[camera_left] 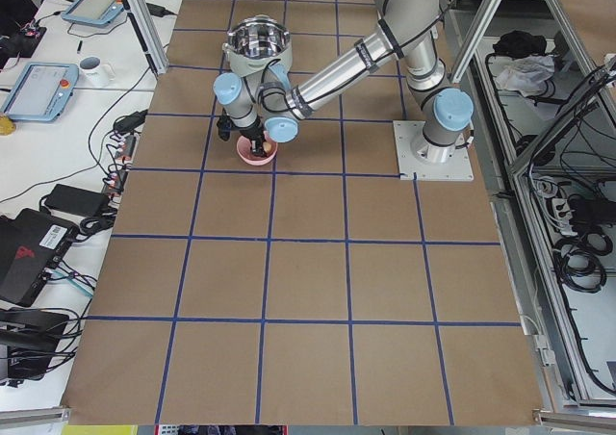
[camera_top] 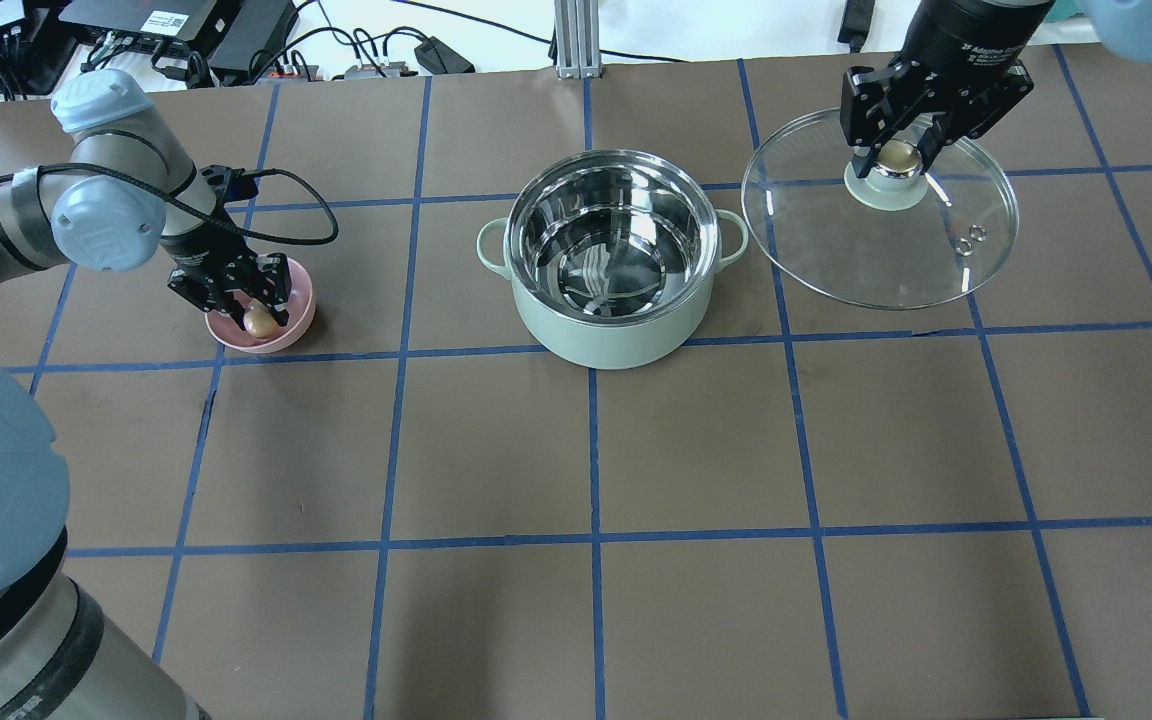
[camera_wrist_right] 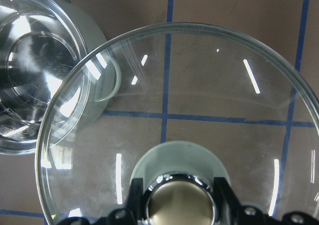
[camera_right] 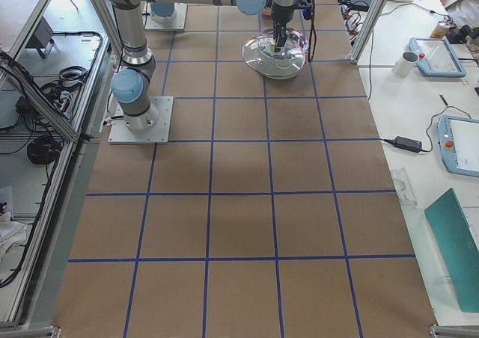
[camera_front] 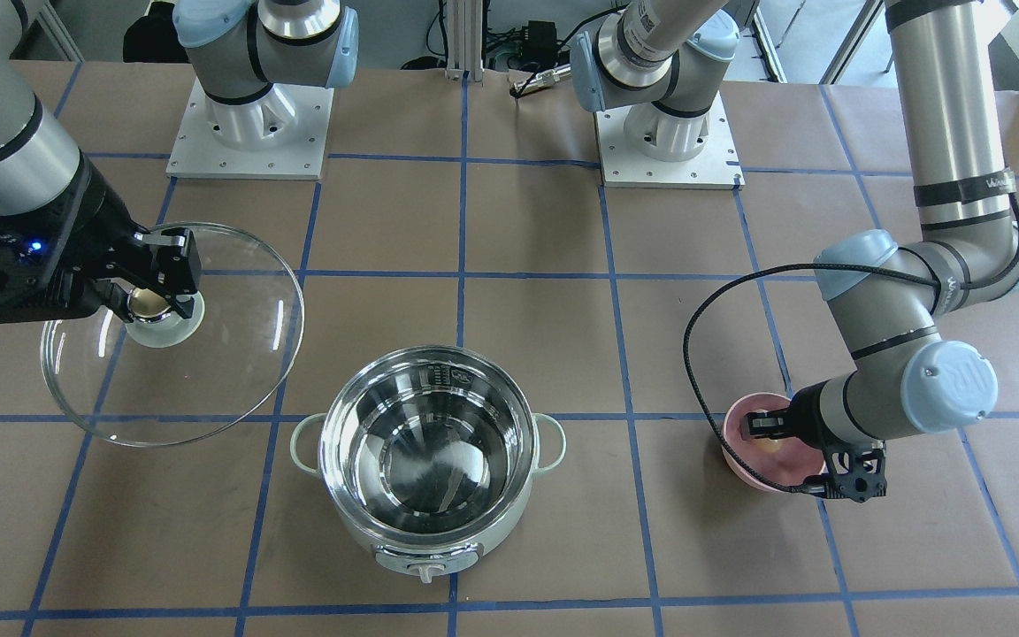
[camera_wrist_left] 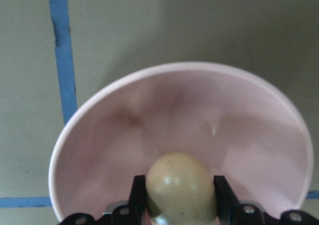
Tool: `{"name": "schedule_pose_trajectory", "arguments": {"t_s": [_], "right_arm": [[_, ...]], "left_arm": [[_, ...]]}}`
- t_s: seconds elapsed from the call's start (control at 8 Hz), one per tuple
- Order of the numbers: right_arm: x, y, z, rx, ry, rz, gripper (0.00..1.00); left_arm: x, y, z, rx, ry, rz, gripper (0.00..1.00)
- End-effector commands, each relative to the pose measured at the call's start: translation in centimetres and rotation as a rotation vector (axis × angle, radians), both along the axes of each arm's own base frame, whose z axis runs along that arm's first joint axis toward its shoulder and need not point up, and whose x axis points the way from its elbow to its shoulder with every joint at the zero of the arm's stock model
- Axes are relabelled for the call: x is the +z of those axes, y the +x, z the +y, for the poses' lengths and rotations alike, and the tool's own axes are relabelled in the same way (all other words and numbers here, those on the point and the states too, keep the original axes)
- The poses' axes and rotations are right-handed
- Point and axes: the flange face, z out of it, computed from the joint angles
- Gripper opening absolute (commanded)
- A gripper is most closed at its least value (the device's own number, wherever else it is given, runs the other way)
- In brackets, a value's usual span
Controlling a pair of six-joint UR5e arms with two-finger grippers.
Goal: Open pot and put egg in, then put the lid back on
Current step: 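Set the glass lid down beside the pot while the left gripper grasps the egg, then lift the egg from the bowl and carry it over the pot with the left gripper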
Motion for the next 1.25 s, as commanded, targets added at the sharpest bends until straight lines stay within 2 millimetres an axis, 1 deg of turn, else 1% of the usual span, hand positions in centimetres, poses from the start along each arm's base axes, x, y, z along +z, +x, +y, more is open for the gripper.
{"name": "schedule_pose_trajectory", "arguments": {"t_s": [0.0, 0.12, 0.25, 0.38, 0.5, 0.62, 0.75, 0.88, 1.0, 1.12], "right_arm": [[0.5, 0.0, 0.5, 0.0, -0.002, 0.01, 0.0], [0.9, -0.2, 0.8, -0.001, -0.008, 0.016, 0.0], [1.4, -0.3, 1.2, -0.001, -0.009, 0.023, 0.0], [1.5, -0.4, 1.7, 0.011, 0.007, 0.041, 0.0], [1.8, -0.5, 1.9, 0.004, 0.008, 0.047, 0.0], [1.8, -0.5, 1.9, 0.004, 0.008, 0.047, 0.0], [1.8, -0.4, 2.1, -0.002, 0.016, 0.045, 0.0], [1.7, -0.4, 2.1, 0.007, 0.017, 0.046, 0.0], [1.6, -0.3, 2.1, 0.032, 0.019, 0.043, 0.0], [1.3, -0.4, 2.2, 0.047, 0.026, 0.043, 0.0]], "left_arm": [[8.0, -1.1, 1.5, 0.006, -0.091, -0.019, 0.2], [11.3, -3.1, 2.3, 0.019, -0.13, 0.0, 0.2], [14.6, -6.7, 3.4, 0.063, -0.173, 0.023, 0.21], [16.2, -11.4, 4.0, 0.14, -0.194, 0.035, 0.21], [17.1, -16.5, 4.4, 0.169, -0.206, 0.056, 0.21], [18.5, -21.5, 4.8, 0.168, -0.243, 0.081, 0.21], [19.5, -25.4, 4.9, 0.16, -0.326, 0.134, 0.21], [19.0, -28.5, 4.3, 0.166, -0.379, 0.172, 0.21], [17.6, -32.2, 3.9, 0.151, -0.427, 0.201, 0.22], [15.0, -35.7, 3.5, 0.138, -0.448, 0.221, 0.22]]}}
